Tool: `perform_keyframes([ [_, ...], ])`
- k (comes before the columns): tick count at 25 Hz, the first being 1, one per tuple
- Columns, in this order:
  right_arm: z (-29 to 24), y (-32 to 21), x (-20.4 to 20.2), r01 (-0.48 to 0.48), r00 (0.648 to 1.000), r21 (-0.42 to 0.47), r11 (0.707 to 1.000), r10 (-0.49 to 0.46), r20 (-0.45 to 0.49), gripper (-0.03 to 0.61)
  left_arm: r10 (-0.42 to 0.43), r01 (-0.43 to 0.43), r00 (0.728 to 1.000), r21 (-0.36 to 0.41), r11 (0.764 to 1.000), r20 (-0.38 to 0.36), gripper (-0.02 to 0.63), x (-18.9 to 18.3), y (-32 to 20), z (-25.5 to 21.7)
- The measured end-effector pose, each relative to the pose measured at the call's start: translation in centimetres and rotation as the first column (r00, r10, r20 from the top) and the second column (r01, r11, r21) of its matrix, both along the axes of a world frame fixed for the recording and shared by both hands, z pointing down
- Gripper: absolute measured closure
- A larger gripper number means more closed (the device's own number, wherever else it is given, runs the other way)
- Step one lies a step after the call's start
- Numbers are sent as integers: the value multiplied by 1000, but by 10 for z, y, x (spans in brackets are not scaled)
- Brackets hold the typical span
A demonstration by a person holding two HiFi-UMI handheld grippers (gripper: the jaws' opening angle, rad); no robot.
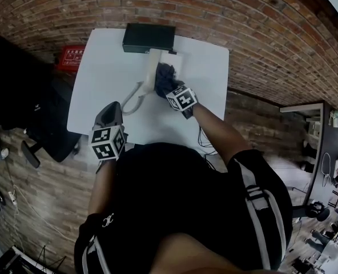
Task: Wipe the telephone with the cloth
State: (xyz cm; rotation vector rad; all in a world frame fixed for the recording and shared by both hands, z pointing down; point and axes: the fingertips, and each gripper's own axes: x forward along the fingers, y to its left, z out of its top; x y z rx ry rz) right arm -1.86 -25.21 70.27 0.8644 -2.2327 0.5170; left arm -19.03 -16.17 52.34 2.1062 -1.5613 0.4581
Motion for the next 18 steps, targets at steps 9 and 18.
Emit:
perform_keyframes([
  [9,10,30,-9,-10,999,-65,998,14,52,538,-10,10,1000,-10,1000,4,614,-2,2,4],
  [18,12,30,-6,39,999,-65,997,-40,-1,538,-14,14,1000,-8,1000,-8,614,3,2,4],
])
